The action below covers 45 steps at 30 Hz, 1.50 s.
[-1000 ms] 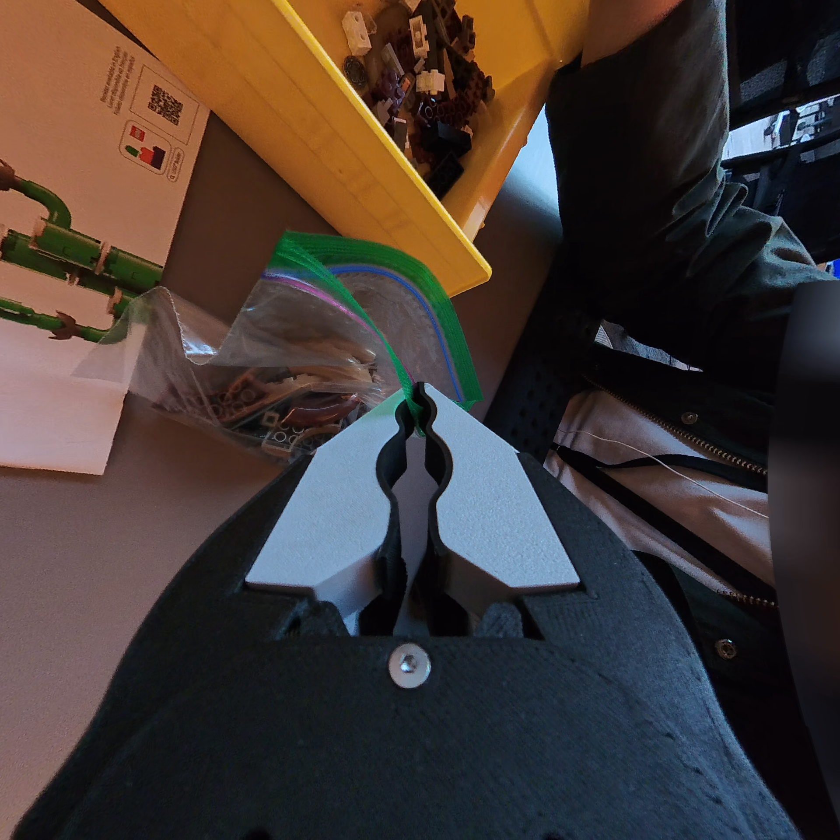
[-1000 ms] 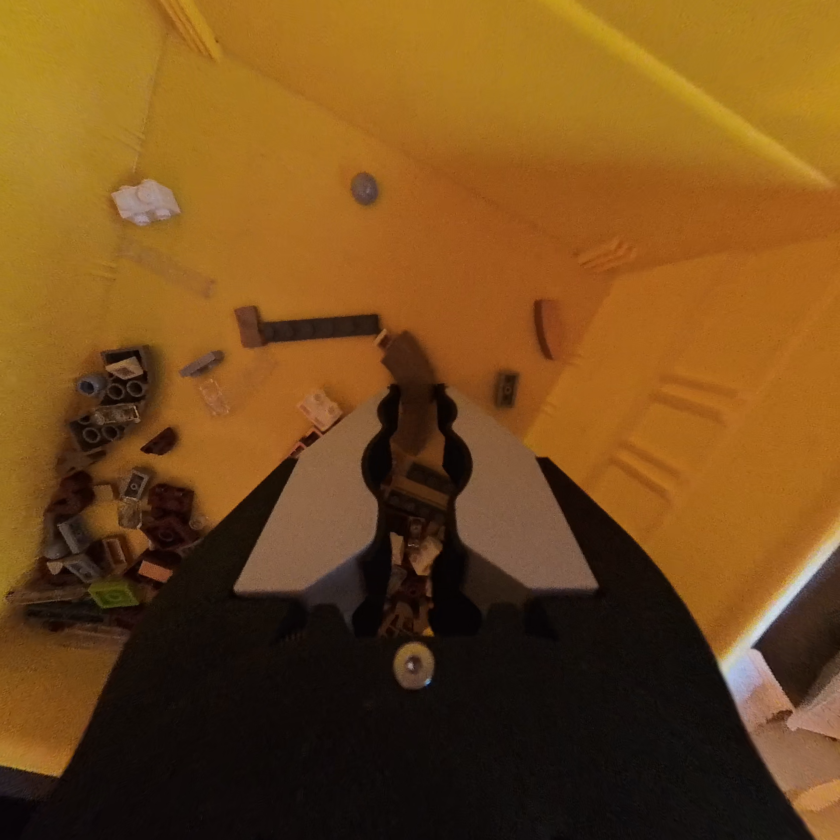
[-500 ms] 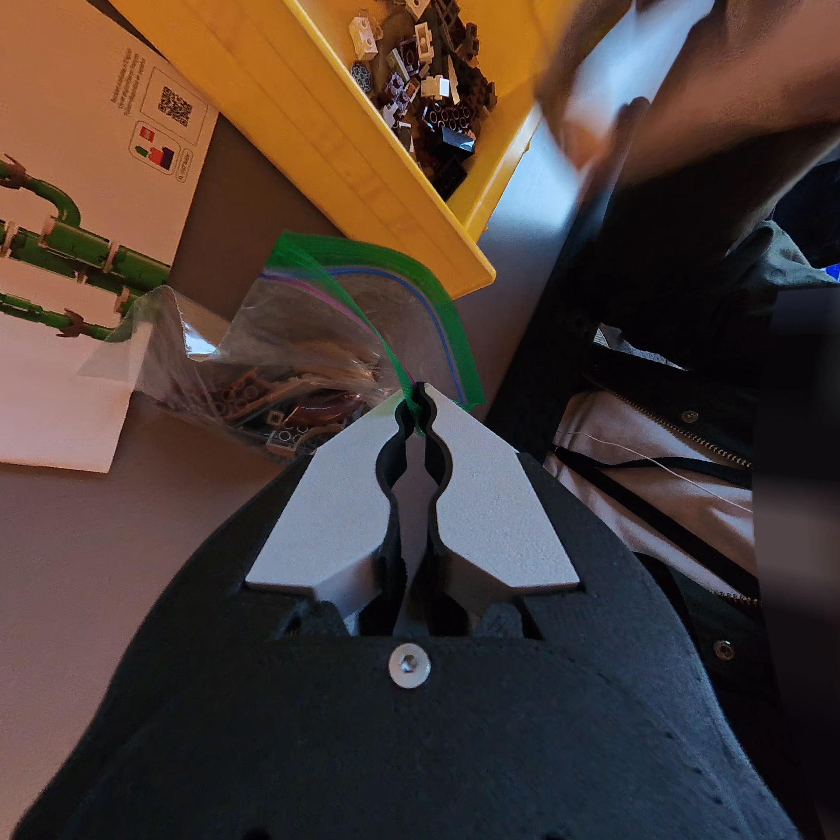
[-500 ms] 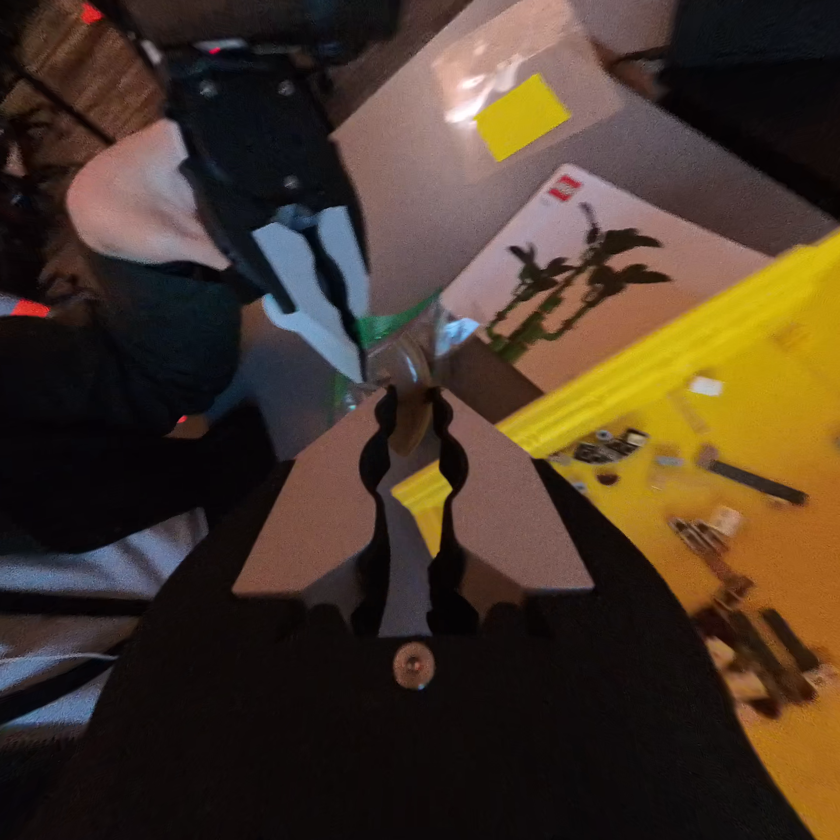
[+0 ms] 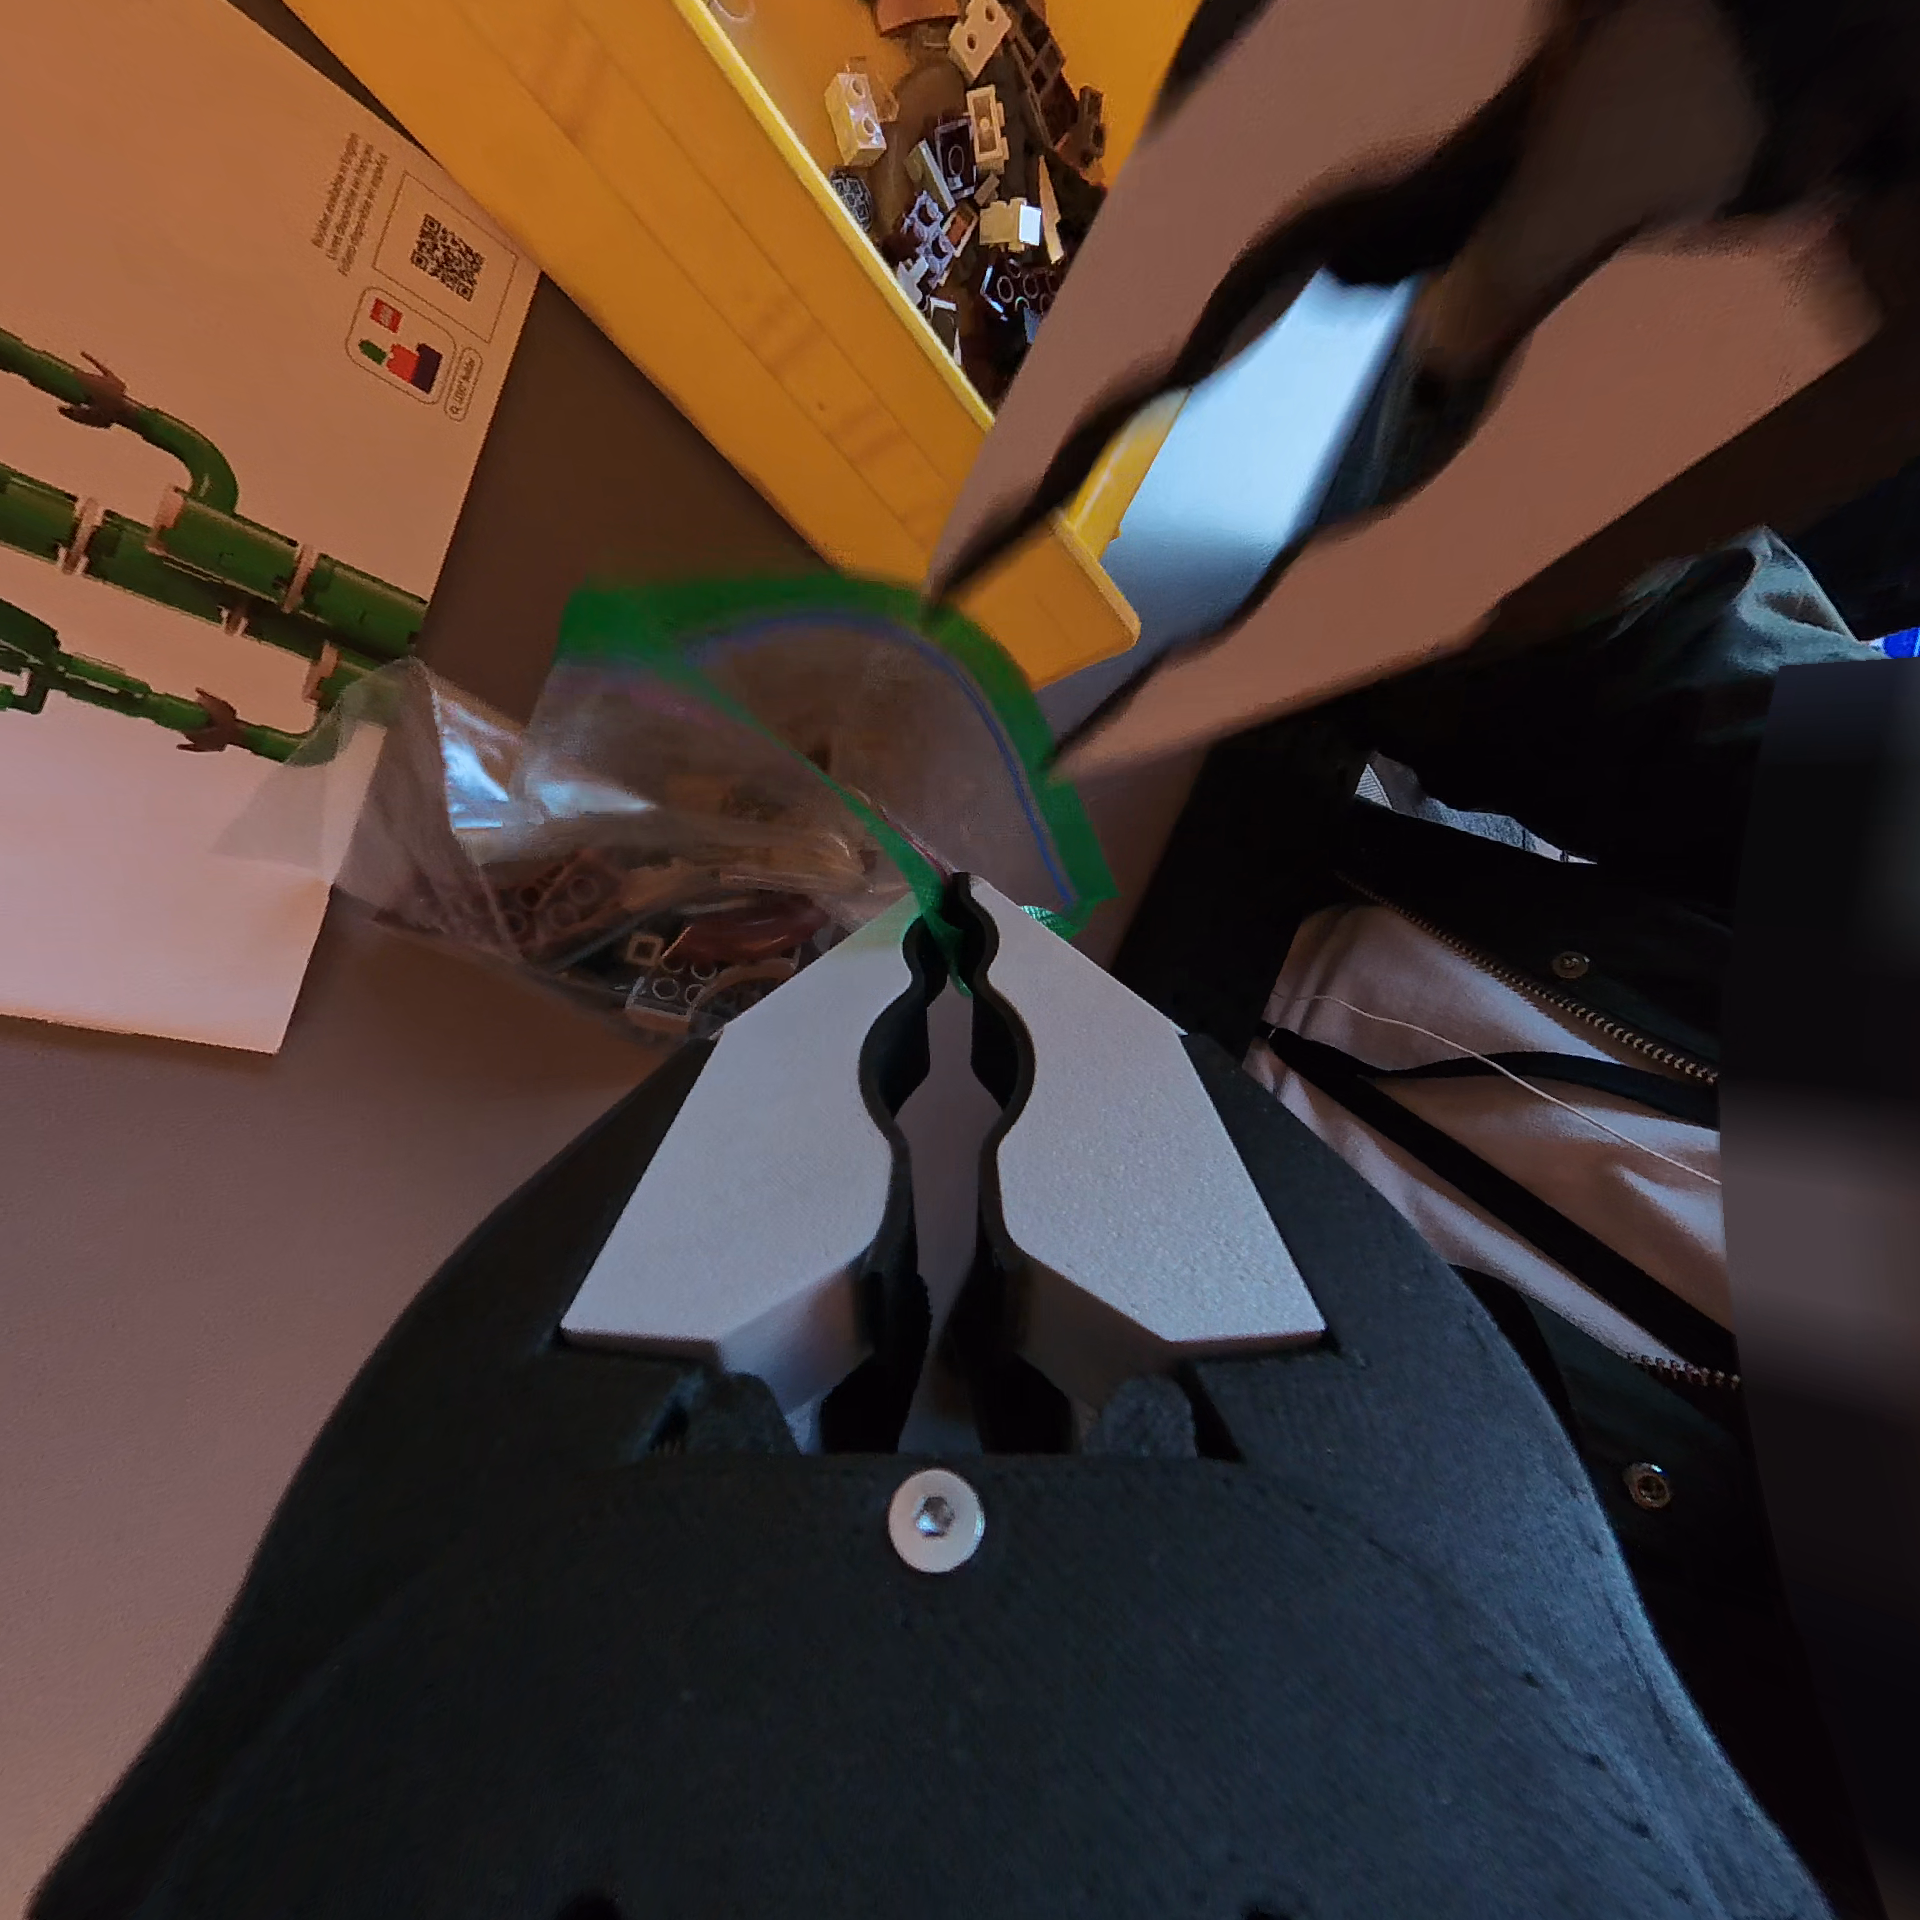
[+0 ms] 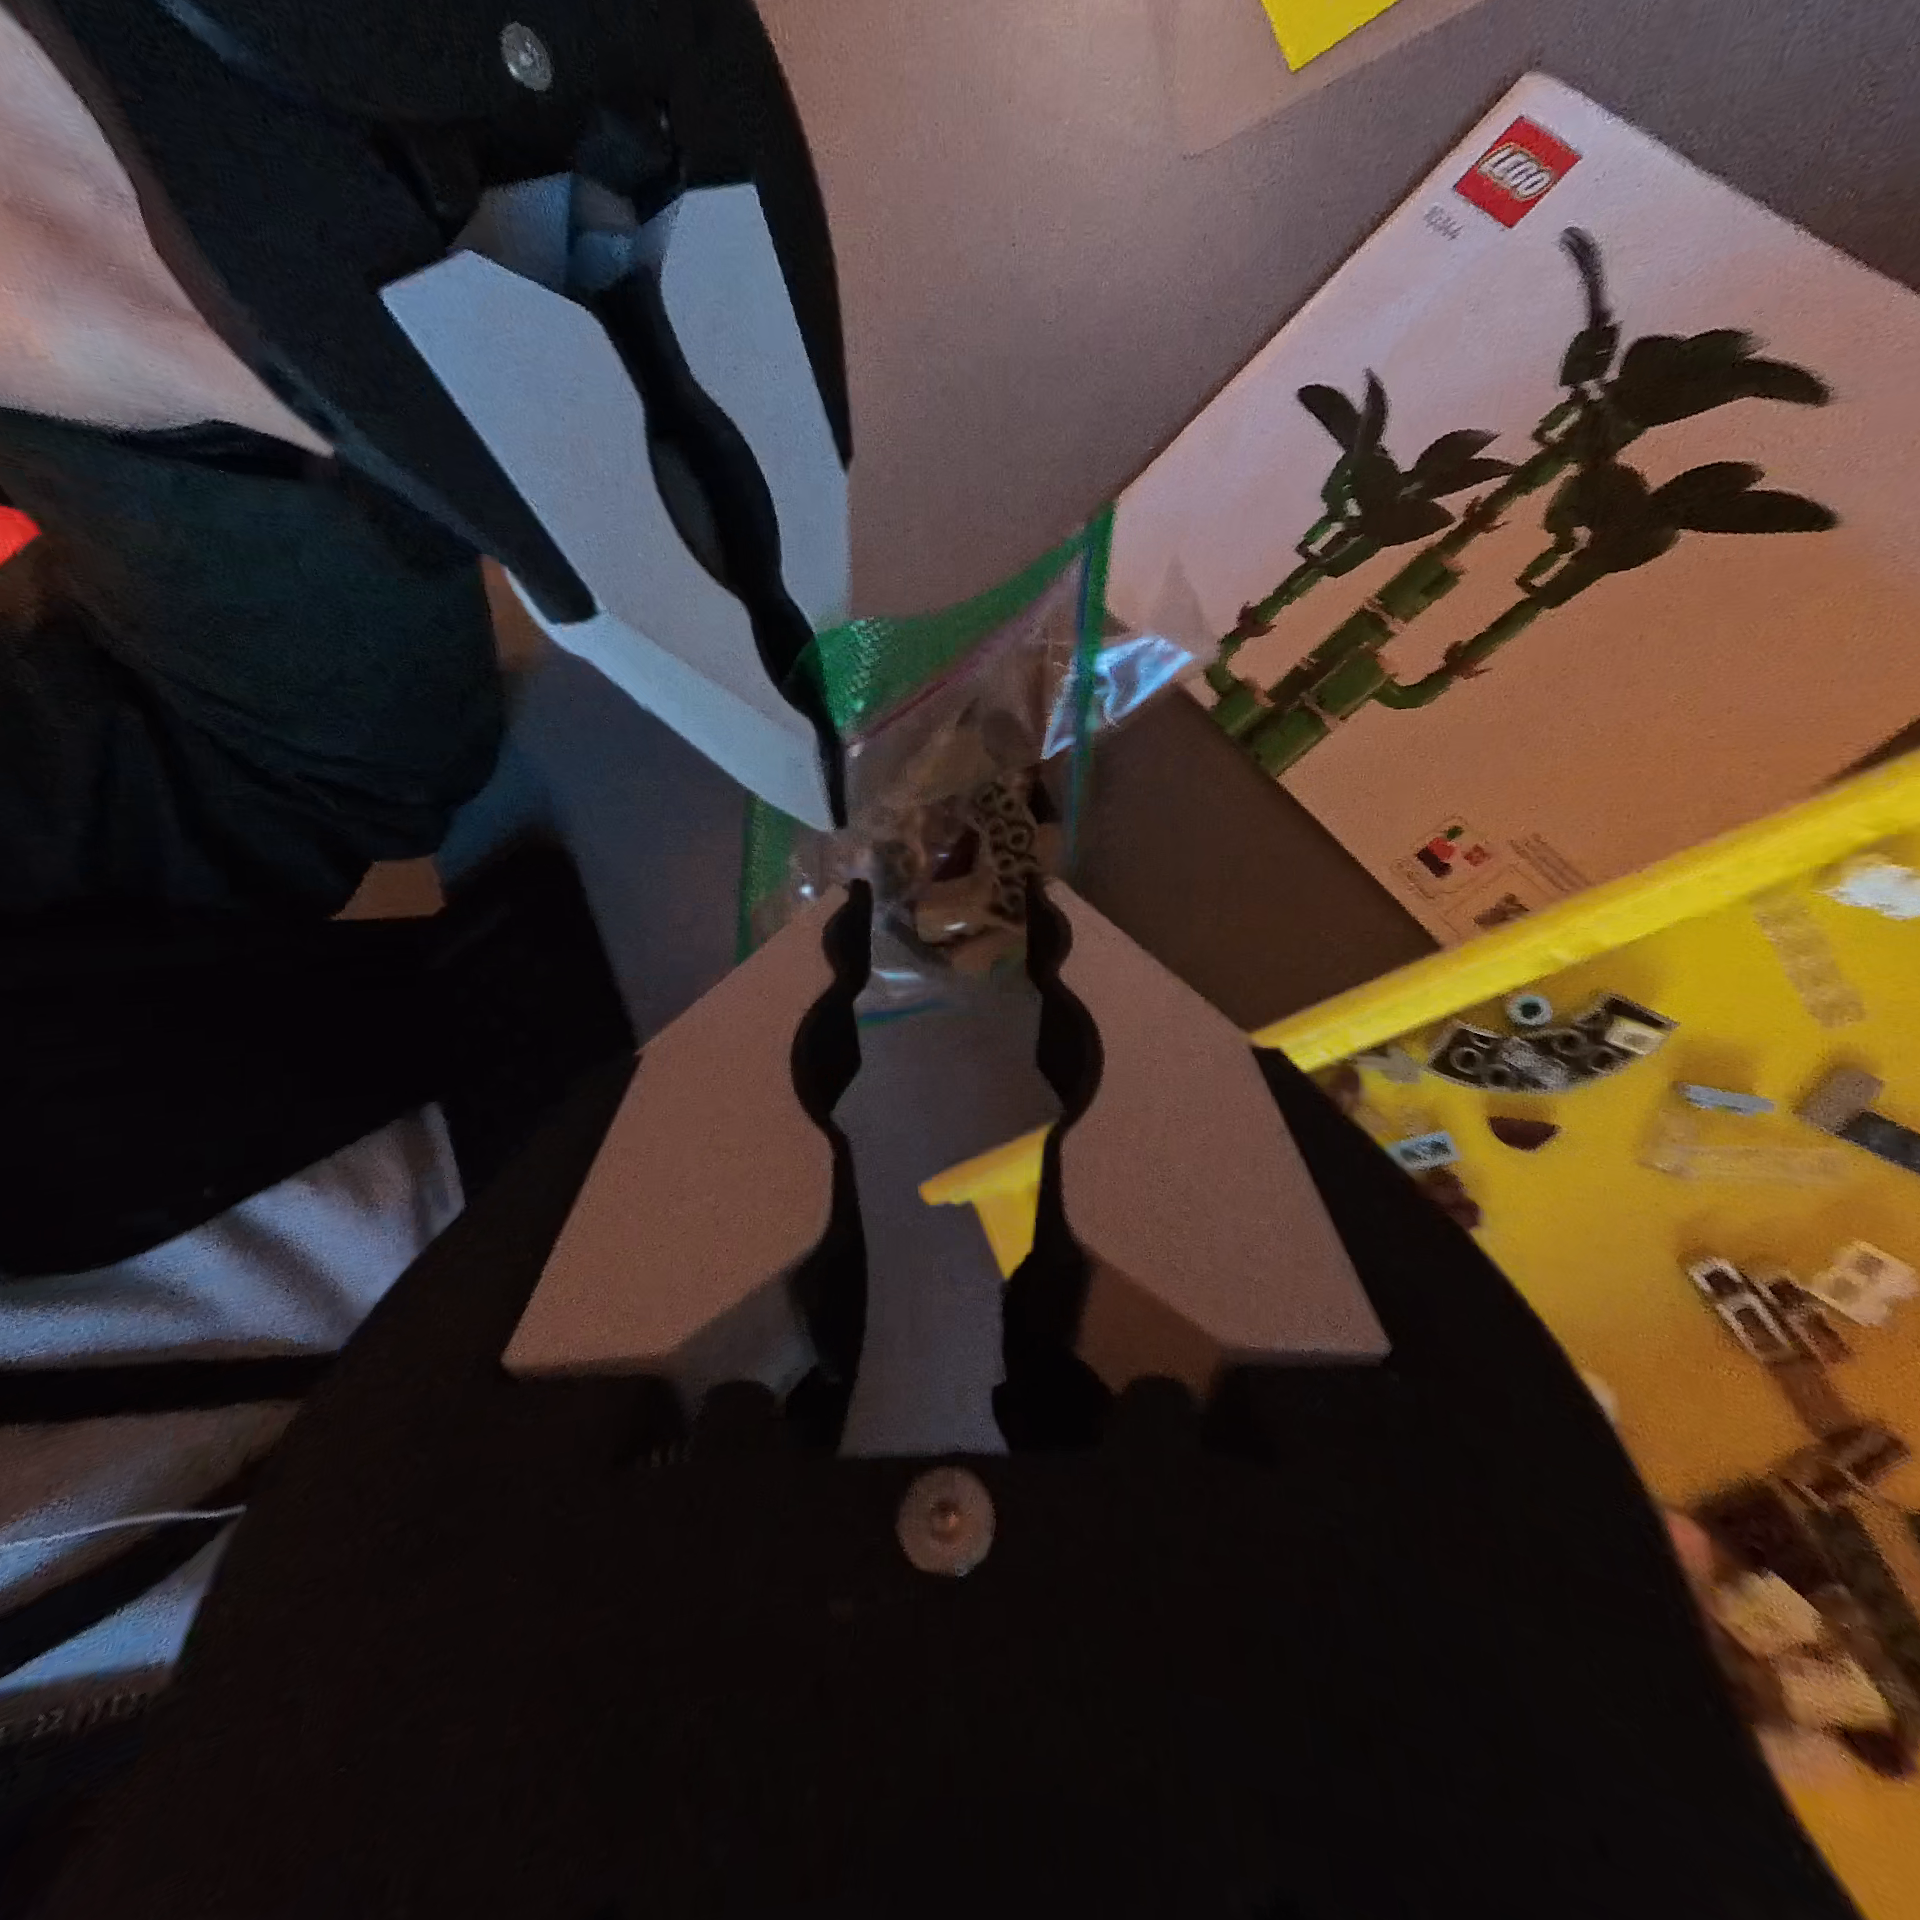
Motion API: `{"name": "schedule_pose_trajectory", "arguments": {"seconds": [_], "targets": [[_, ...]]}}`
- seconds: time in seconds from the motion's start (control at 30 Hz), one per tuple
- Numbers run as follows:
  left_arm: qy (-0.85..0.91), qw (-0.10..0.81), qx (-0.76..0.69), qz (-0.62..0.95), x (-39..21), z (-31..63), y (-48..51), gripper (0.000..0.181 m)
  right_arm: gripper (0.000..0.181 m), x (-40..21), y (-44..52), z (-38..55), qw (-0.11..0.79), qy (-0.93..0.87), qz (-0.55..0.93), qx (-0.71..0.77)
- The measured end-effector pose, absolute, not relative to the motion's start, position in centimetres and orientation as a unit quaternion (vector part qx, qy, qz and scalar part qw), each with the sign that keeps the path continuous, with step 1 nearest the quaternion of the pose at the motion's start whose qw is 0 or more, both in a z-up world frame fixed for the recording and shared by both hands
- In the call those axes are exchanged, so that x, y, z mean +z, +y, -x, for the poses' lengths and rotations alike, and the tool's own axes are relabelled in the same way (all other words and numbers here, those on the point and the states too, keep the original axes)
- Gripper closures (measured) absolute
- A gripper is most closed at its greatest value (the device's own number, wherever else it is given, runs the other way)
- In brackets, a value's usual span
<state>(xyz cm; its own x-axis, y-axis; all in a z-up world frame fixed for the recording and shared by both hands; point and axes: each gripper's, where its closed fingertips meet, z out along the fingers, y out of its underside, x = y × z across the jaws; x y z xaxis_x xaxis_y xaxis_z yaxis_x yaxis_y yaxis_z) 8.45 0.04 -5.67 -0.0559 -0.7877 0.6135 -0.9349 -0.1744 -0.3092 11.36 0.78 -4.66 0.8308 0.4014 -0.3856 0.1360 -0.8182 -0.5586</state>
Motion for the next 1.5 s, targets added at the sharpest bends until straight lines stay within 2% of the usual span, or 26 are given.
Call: {"name": "schedule_pose_trajectory", "arguments": {"seconds": [0.13, 0.27, 0.37, 0.53, 0.6, 0.73, 0.9, 1.03, 1.1, 1.17, 1.23, 1.3, 1.43, 1.5], "targets": [[-0.635, 0.103, 0.355, -0.678, -5.6, -8.4, 0.0, 0.181, 0.156, -3.6, -1.0, -18.6, 0.287, -0.173, 0.938, 0.09], [-0.635, 0.107, 0.353, -0.679, -5.8, -8.5, -0.1, 0.181, 0.152, -10.0, -4.0, -23.2, 0.141, -0.192, 0.971, 0.017], [-0.638, 0.11, 0.35, -0.677, -6.0, -8.5, -0.3, 0.181, 0.15, -13.5, -3.3, -23.5, 0.101, -0.191, 0.976, 0.03], [-0.636, 0.107, 0.352, -0.678, -5.9, -8.5, -0.1, 0.181, 0.146, -15.5, -3.0, -23.9, 0.075, -0.158, 0.984, 0.042], [-0.636, 0.108, 0.353, -0.678, -5.8, -8.4, 0.0, 0.181, 0.158, -15.8, -3.1, -23.7, 0.07, -0.17, 0.982, 0.04], [-0.637, 0.107, 0.352, -0.677, -5.8, -8.4, -0.1, 0.181, 0.17, -16.0, -3.4, -23.3, 0.063, -0.191, 0.978, 0.044], [-0.637, 0.107, 0.353, -0.677, -5.8, -8.4, -0.1, 0.181, 0.171, -12.0, -2.8, -23.4, 0.134, -0.177, 0.974, 0.05], [-0.637, 0.11, 0.352, -0.677, -6.0, -8.6, -0.2, 0.181, 0.171, -3.7, -0.8, -17.0, 0.302, -0.206, 0.919, 0.145], [-0.637, 0.111, 0.352, -0.677, -6.0, -8.6, -0.2, 0.181, 0.171, -1.3, -0.4, -12.8, 0.345, -0.219, 0.886, 0.22], [-0.636, 0.111, 0.351, -0.678, -6.1, -8.6, -0.2, 0.181, 0.17, -2.5, -0.6, -10.1, 0.313, -0.234, 0.884, 0.256], [-0.636, 0.109, 0.351, -0.678, -6.0, -8.6, -0.1, 0.181, 0.168, -4.7, 0.6, -9.6, 0.299, -0.237, 0.896, 0.225], [-0.637, 0.11, 0.351, -0.678, -6.0, -8.5, -0.1, 0.181, 0.154, -6.7, 0.9, -10.6, 0.273, -0.261, 0.912, 0.162], [-0.636, 0.108, 0.352, -0.678, -5.8, -8.4, 0.0, 0.181, 0.155, -3.9, 0.3, -13.0, 0.321, -0.285, 0.893, 0.136], [-0.636, 0.109, 0.353, -0.678, -5.8, -8.4, 0.0, 0.181, 0.155, -4.1, -0.8, -16.7, 0.309, -0.271, 0.907, 0.096]]}}
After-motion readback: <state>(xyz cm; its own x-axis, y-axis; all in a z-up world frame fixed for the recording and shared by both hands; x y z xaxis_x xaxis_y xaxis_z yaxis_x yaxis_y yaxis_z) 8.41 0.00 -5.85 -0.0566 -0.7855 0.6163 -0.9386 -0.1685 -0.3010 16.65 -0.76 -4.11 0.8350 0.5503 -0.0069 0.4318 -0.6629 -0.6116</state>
